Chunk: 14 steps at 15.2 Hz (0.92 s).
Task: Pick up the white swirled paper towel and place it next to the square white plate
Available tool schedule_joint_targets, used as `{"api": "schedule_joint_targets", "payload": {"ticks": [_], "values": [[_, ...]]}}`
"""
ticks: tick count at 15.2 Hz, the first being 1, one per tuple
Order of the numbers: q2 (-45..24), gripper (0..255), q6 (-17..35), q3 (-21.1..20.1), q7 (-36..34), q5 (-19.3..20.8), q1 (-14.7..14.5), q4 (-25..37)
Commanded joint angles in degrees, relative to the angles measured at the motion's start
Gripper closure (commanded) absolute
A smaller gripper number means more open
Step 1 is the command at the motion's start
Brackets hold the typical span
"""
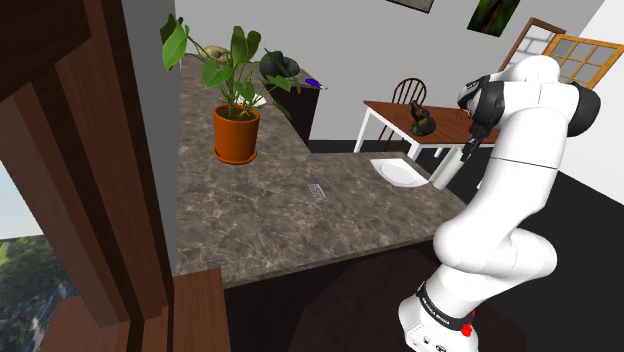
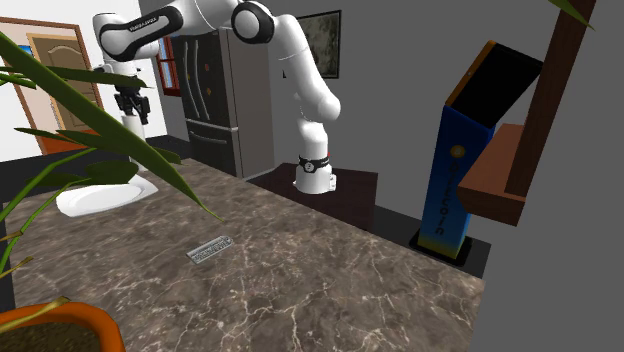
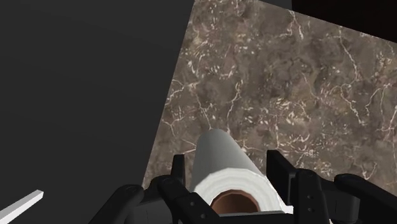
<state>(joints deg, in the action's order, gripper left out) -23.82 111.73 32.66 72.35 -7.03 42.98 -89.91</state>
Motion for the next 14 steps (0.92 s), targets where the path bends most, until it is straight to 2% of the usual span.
{"api": "schedule_joint_targets", "payload": {"ticks": [1,9,10,14], "values": [[-0.5,255,1.7,-0.2,0.1,-0.3,0.0,-1.3],[-0.5,255,1.7,-0.2,0.1,-0.3,0.0,-1.3],[-0.5,0,1.7,-0.2,0.1,-0.3,0.0,-1.3],[-0.5,0,1.7,-0.2,0.1,-0.3,0.0,-1.3]]}}
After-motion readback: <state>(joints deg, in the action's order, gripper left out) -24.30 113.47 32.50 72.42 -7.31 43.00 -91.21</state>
